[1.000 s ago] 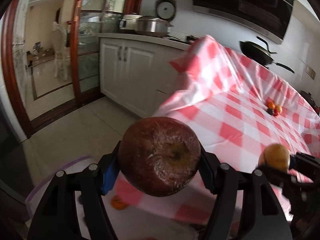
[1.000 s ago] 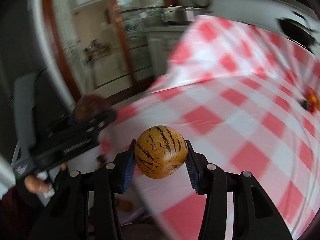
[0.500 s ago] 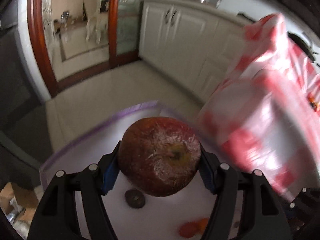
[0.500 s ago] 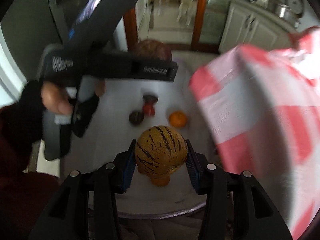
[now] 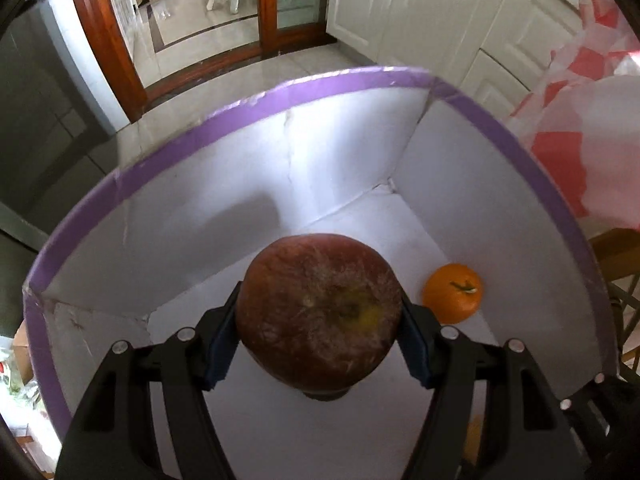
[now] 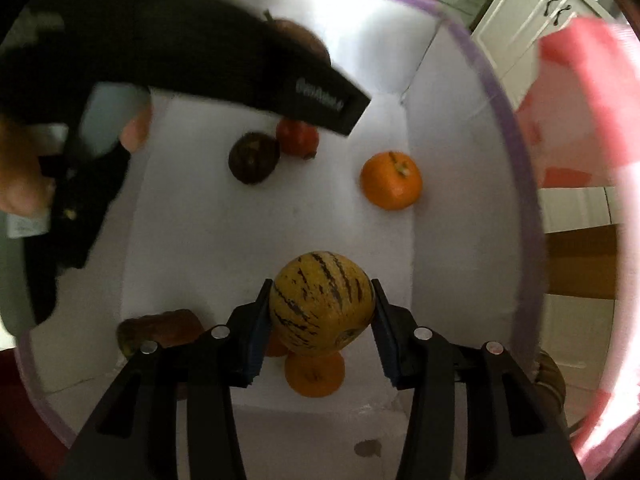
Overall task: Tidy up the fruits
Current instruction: 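Open both tools to drop the melon and apple into the box, then move both open tools back to the remaining fruits on the table, then grasp the red tomato with the right tool while the left tool grasps the dark passion fruit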
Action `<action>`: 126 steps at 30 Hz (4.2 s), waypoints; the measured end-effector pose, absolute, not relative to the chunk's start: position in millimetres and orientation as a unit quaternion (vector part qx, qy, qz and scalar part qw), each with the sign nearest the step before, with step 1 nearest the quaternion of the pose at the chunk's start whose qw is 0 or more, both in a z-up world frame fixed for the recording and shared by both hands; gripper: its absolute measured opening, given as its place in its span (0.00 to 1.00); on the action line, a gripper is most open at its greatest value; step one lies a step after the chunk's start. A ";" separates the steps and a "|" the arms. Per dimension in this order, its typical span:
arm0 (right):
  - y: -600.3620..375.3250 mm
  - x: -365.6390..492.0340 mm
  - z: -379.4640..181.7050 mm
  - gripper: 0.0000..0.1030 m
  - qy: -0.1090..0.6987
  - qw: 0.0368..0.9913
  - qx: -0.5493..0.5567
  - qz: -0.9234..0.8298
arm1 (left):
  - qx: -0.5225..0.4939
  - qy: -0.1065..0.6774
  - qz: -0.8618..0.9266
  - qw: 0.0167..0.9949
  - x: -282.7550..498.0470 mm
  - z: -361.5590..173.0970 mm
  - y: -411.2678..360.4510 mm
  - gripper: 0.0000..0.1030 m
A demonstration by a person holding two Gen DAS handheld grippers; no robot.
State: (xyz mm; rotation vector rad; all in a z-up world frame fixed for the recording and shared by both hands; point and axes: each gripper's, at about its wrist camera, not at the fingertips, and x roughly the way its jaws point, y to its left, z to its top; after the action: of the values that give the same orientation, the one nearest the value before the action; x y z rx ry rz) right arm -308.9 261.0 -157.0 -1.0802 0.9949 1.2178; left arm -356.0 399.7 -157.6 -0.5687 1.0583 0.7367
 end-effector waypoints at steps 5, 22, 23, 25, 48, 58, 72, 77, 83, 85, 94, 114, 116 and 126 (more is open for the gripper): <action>262.8 -307.5 -159.4 0.45 0.431 0.579 -0.466 0.511 | -0.247 0.495 0.334 0.763 -351.4 -158.7 392.6 0.66; 244.2 -315.9 -120.6 0.76 0.372 0.599 -0.455 0.544 | -0.201 0.457 0.343 0.796 -343.1 -128.3 386.5 0.92; 240.6 -318.5 -114.8 0.77 0.364 0.600 -0.453 0.550 | -0.186 0.449 0.351 0.800 -342.8 -120.8 386.5 0.94; 230.3 -315.4 -105.7 0.80 0.349 0.601 -0.449 0.561 | -0.152 0.440 0.372 0.803 -340.5 -106.6 384.8 0.98; 120.2 -295.2 62.2 0.84 0.225 0.705 -0.211 0.639 | -0.077 0.305 0.478 0.820 -310.7 49.4 335.2 0.98; -15.9 -176.5 116.6 0.84 0.196 0.857 -0.050 0.474 | -0.064 0.300 0.237 0.922 -159.8 90.3 197.4 0.98; -170.0 37.3 99.8 0.84 0.238 0.946 0.060 0.212 | -0.084 0.325 0.111 0.935 56.3 50.2 63.6 0.98; -224.9 78.9 69.8 0.84 0.257 0.949 0.128 0.132 | -0.108 0.335 0.047 0.935 84.4 42.4 52.9 0.98; -262.1 86.5 52.1 0.85 0.256 0.946 0.178 0.087 | -0.072 0.368 -0.030 0.927 132.8 28.6 20.3 0.98; -264.7 86.4 47.9 0.85 0.252 0.946 0.185 0.087 | -0.057 0.367 -0.048 0.927 147.0 29.8 6.4 0.98; -250.3 85.2 37.9 0.85 0.274 0.940 0.177 0.104 | -0.042 0.392 -0.125 0.910 161.5 20.3 -21.6 0.98; -165.1 224.2 25.9 0.68 0.421 0.891 0.127 0.112 | -0.040 0.438 -0.117 0.890 161.1 7.2 -4.9 0.98; -157.7 232.8 22.3 0.67 0.432 0.887 0.122 0.106 | -0.036 0.439 -0.116 0.890 160.6 6.6 -5.5 0.98; -141.1 247.7 11.1 0.58 0.449 0.888 0.057 0.080 | -0.036 0.438 -0.117 0.891 160.1 5.7 -6.4 0.98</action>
State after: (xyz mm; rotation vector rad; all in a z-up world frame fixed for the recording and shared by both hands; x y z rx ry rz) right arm 247.7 -141.1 11.1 0.1194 0.9329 0.1664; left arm 160.1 -6.4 5.7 -0.0753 0.9098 -0.2421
